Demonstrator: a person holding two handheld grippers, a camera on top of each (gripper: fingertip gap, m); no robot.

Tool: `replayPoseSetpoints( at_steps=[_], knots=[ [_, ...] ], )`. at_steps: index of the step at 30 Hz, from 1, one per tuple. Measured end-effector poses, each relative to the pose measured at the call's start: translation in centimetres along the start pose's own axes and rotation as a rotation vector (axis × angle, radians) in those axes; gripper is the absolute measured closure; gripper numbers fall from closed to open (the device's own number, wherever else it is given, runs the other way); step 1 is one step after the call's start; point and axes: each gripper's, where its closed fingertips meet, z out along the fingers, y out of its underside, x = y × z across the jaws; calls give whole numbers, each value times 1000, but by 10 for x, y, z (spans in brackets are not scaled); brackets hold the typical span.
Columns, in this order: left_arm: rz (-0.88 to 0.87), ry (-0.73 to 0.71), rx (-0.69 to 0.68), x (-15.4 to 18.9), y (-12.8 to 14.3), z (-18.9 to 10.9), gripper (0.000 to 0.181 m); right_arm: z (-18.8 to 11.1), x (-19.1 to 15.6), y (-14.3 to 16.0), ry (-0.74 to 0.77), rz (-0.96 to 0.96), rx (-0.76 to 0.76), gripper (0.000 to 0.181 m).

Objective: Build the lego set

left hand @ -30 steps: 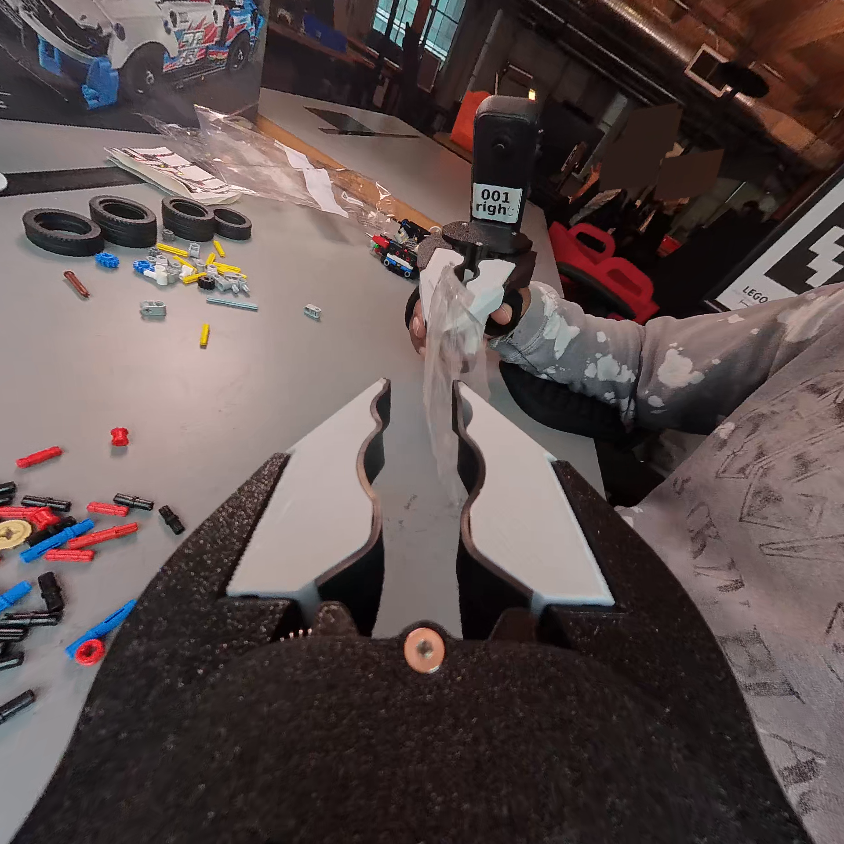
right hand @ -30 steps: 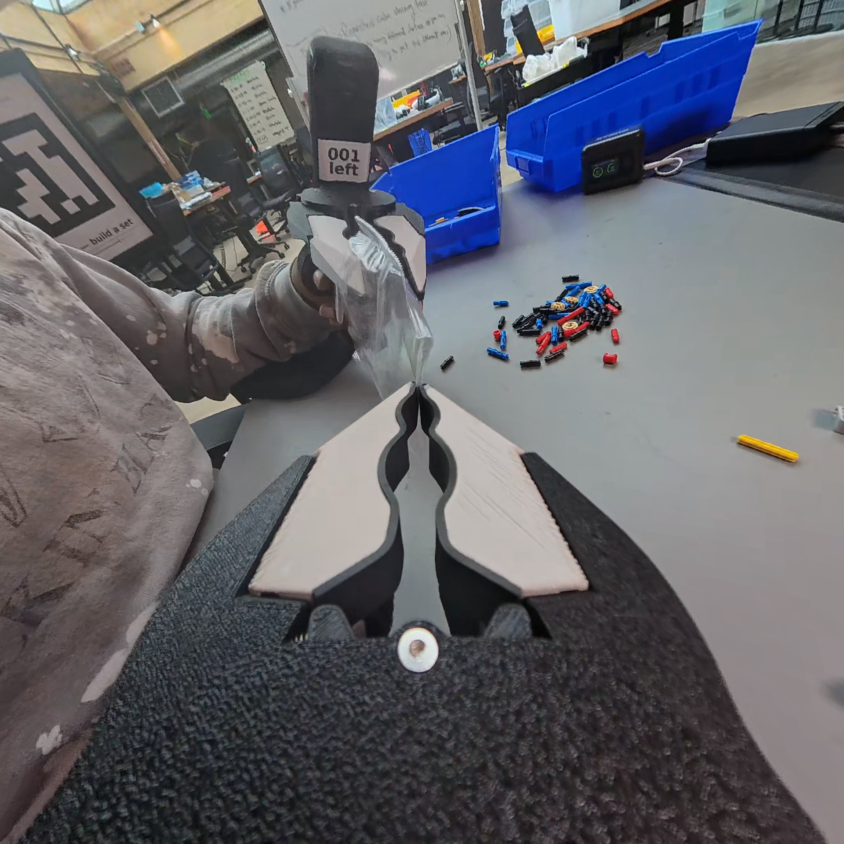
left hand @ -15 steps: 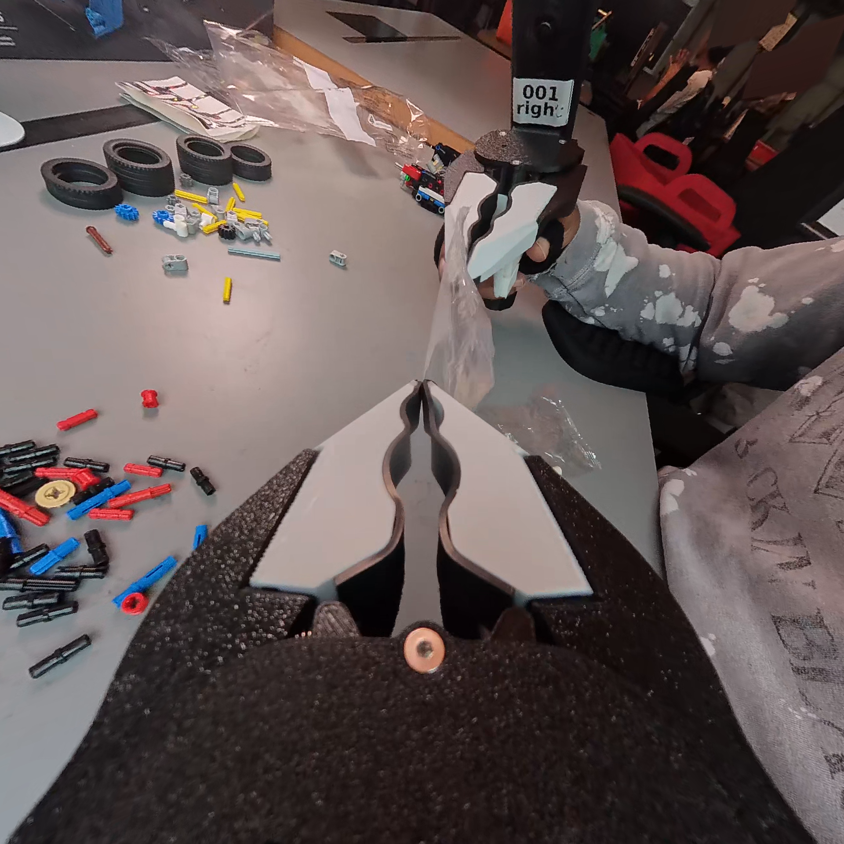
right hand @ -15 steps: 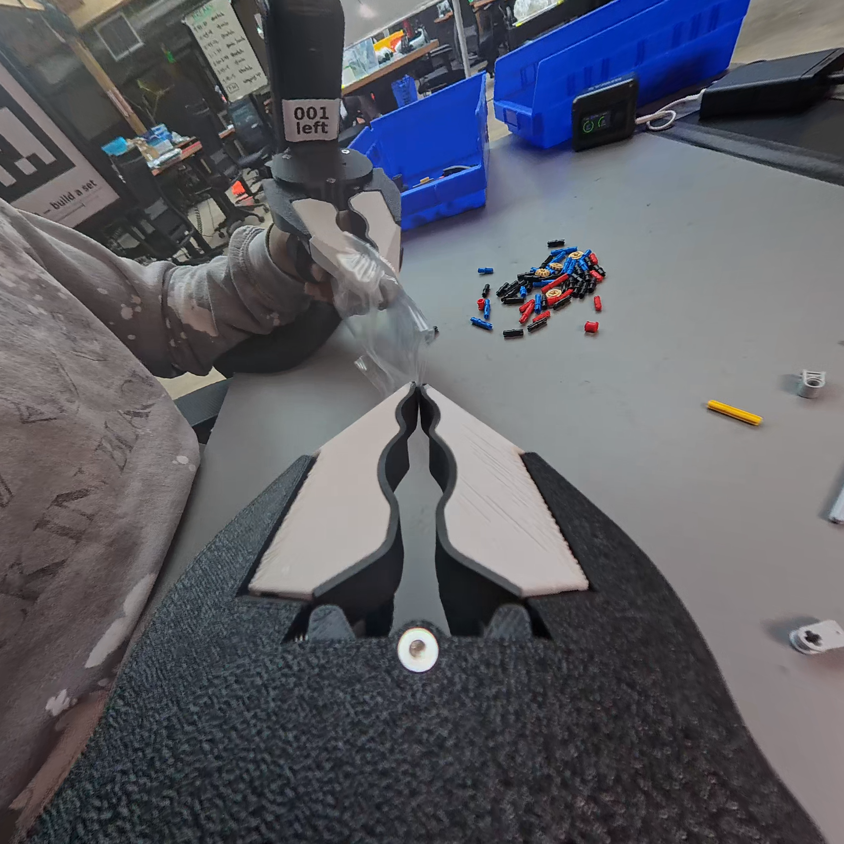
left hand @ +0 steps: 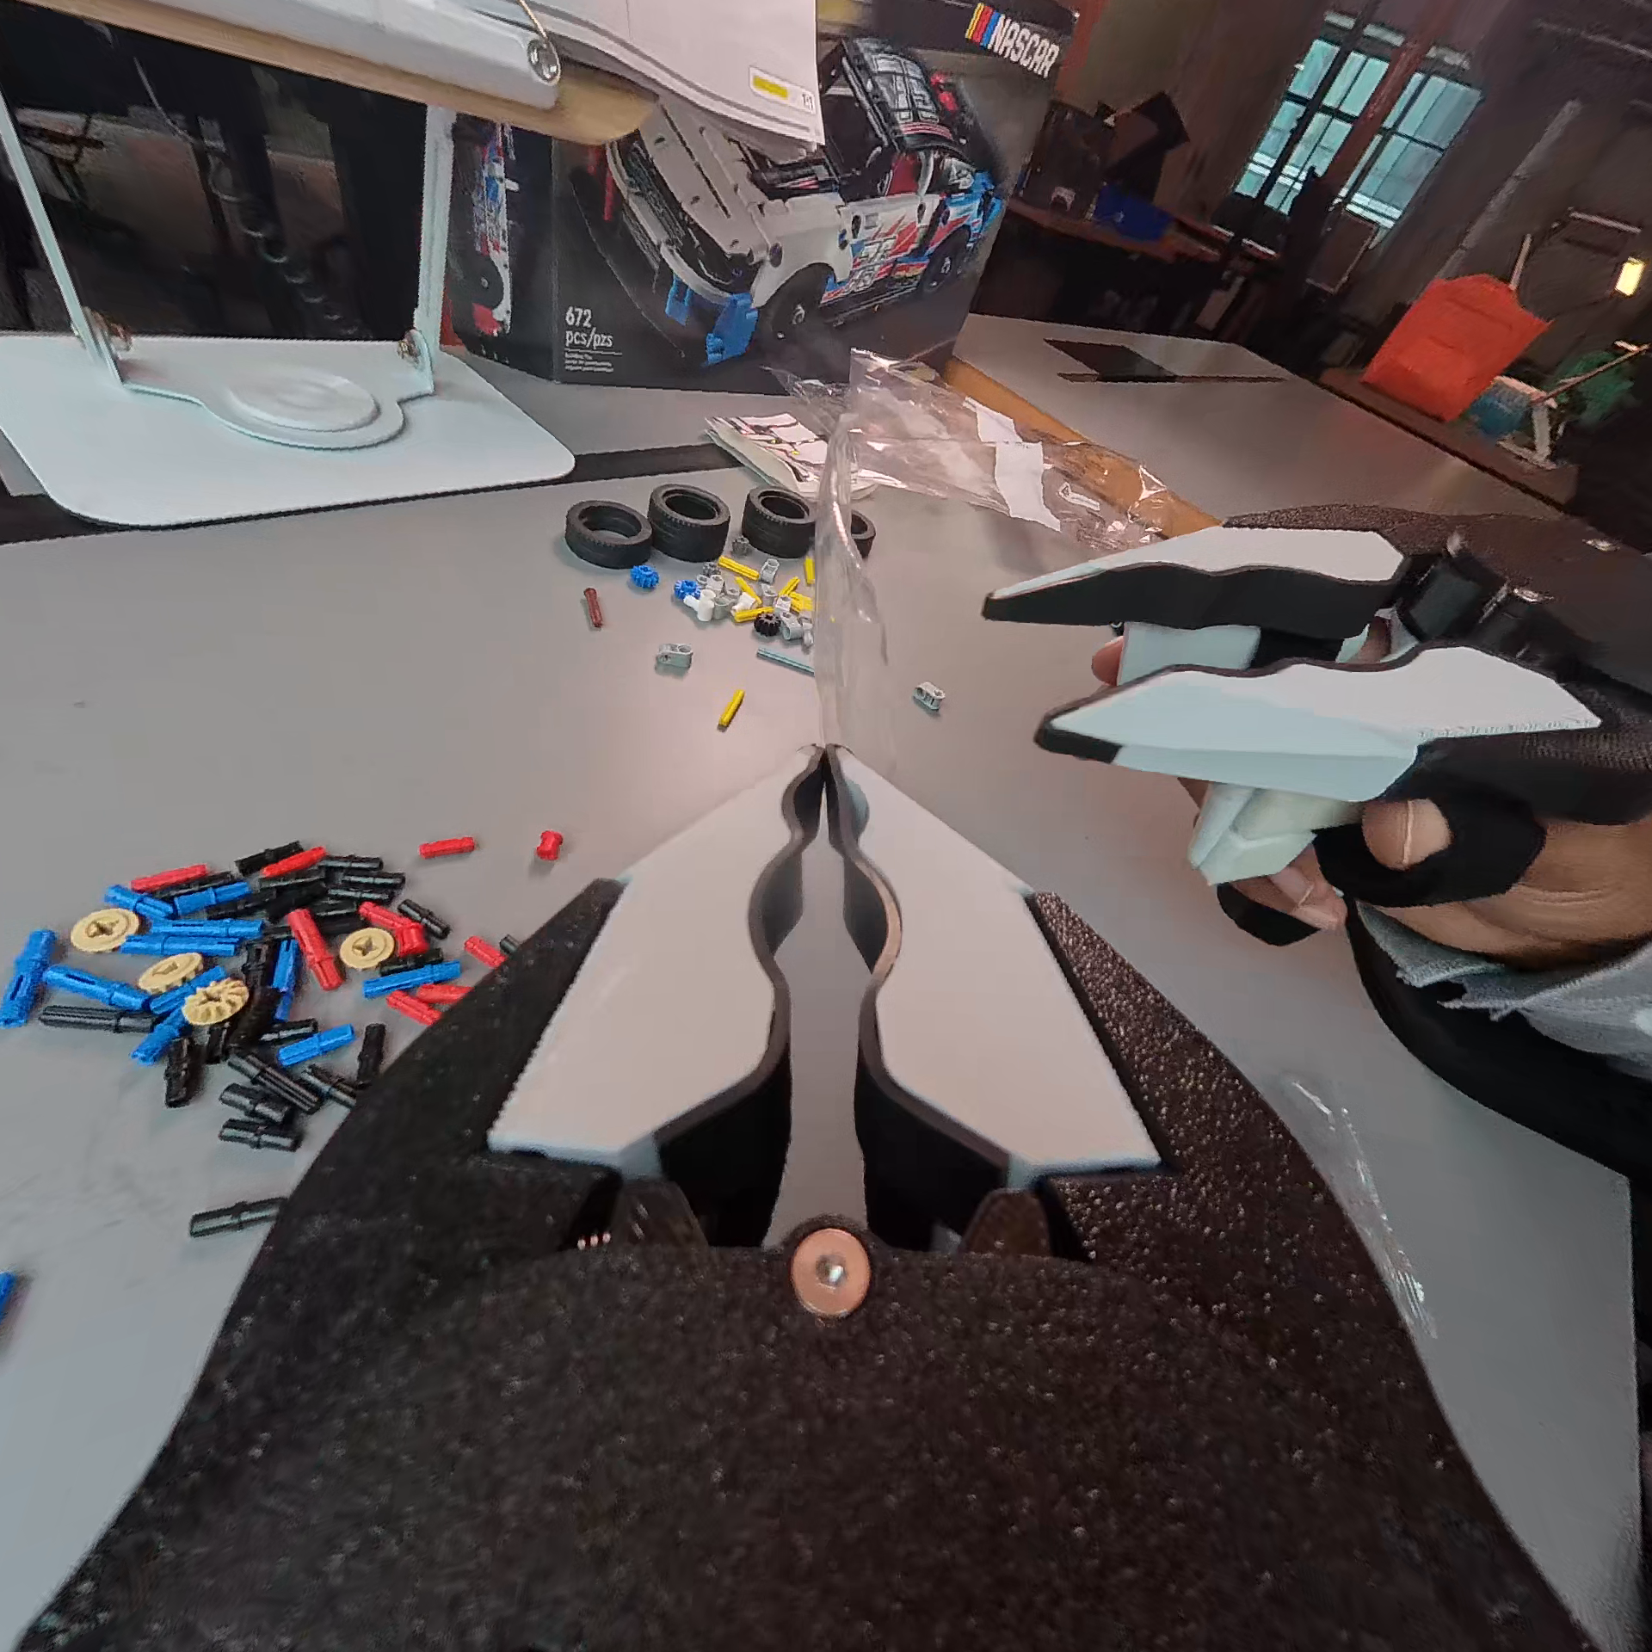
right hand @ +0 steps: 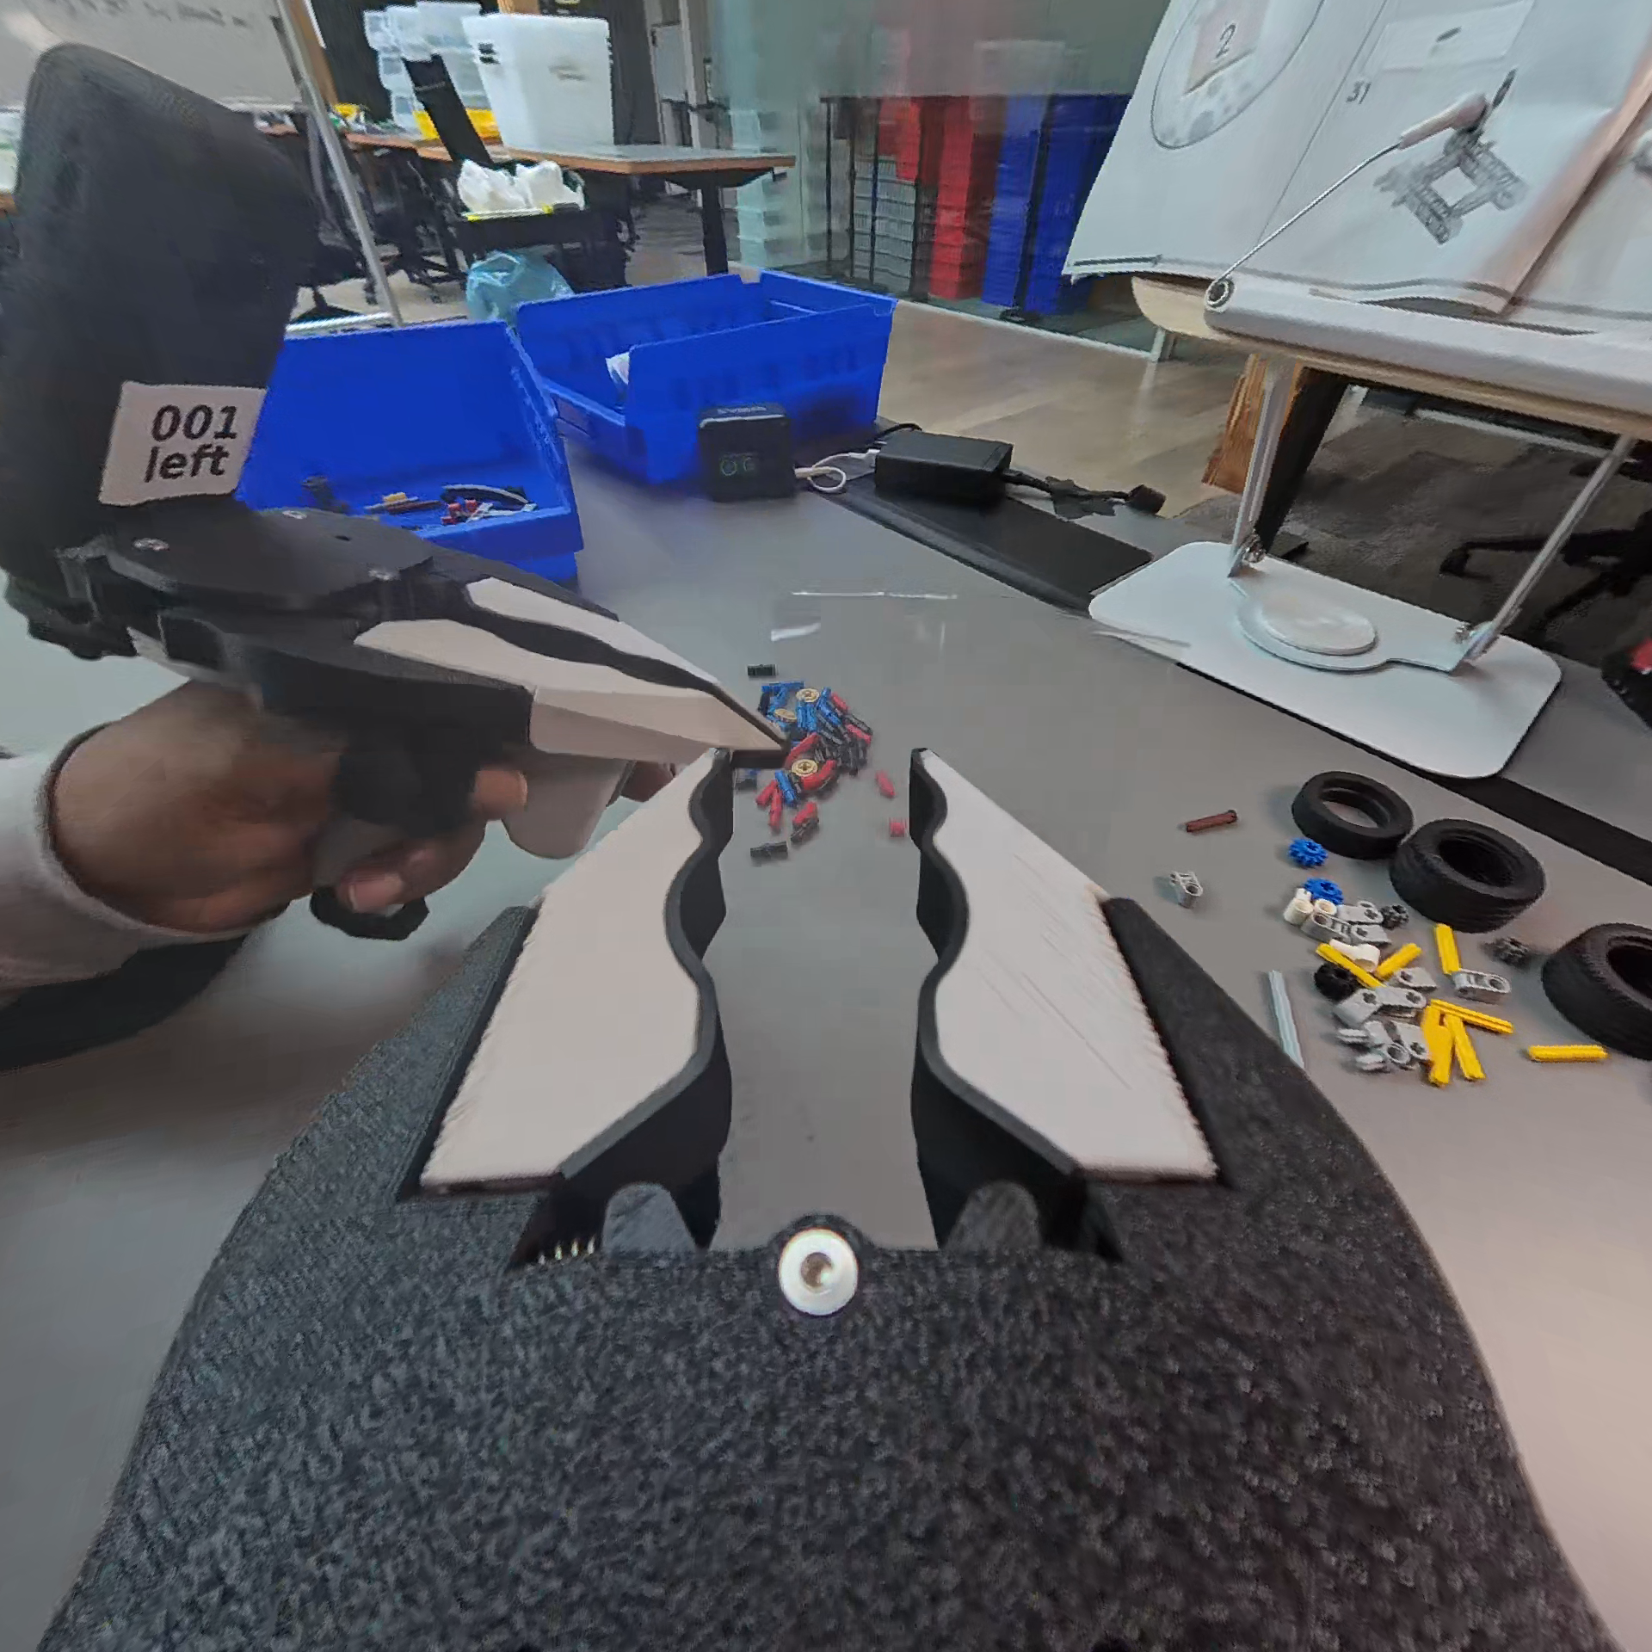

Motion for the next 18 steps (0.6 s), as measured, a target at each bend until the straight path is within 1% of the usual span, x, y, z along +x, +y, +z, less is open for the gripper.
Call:
replayPoseSetpoints(
  at_steps=[3,6,8,10,14,18],
  knots=[
    [69,-37,24,10,-3,4,181,10,-2,2,26,30,-9,145],
    [134,-90,37,9,-5,6,181,15,1,6,29,78,-15,145],
    [148,-89,35,11,-4,6,181,16,7,7,37,115,-19,147],
    [182,-97,33,12,-3,7,181,16,13,8,41,144,-17,155],
    [250,-128,34,13,-4,7,181,16,22,15,69,95,-40,179],
    [306,-197,15,-1,-5,7,181,17,33,22,145,-21,-71,181]
  ],
)
